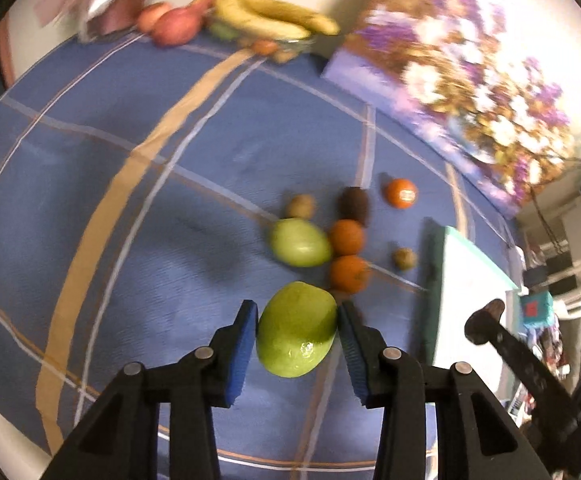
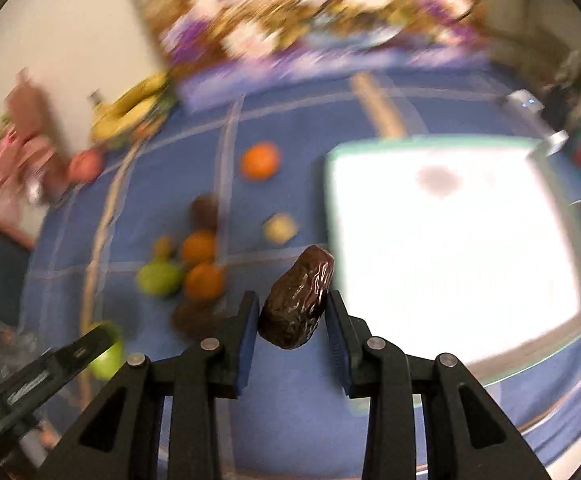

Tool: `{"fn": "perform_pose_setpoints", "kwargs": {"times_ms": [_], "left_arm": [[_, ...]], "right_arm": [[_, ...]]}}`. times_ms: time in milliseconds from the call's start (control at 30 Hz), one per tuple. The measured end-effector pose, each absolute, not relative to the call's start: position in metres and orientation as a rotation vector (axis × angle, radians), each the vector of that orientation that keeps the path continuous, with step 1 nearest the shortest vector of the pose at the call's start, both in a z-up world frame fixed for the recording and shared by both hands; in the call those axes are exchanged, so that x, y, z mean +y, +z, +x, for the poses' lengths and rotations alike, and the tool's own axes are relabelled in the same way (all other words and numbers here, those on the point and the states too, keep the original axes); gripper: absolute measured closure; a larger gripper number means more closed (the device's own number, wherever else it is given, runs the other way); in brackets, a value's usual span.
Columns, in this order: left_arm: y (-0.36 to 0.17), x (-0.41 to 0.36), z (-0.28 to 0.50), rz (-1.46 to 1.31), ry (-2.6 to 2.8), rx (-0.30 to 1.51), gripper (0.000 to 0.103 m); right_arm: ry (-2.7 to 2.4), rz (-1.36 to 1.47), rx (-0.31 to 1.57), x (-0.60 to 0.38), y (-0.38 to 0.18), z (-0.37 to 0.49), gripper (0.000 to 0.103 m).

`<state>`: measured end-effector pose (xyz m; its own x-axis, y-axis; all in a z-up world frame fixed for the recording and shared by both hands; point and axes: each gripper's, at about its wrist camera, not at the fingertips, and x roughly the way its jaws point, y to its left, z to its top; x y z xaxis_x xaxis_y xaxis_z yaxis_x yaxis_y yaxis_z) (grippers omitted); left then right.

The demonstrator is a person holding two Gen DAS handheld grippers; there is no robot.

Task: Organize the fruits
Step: 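Carry the date into the white tray with the right tool while the left tool places the green fruit there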

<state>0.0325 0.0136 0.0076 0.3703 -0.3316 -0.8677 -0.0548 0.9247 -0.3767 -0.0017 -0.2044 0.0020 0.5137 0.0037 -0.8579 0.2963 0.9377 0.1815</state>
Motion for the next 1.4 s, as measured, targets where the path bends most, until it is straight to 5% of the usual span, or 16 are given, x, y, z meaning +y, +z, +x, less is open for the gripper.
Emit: {"fn": "perform_pose_setpoints", "kwargs": {"times_ms": [600, 1400], "left_arm": [[0.05, -0.143, 0.084, -0.151, -0.426, 1.12, 0.059], [-0.024, -0.244, 0.088, 0.064, -0.545, 1.23, 0.059]], "right_arm": [[-0.435, 0.453, 0.927, -0.327, 0.024, 0.019, 0.068], [-0.574, 0.502, 1.021, -0.392, -0.024, 0.027, 0.067]]}}
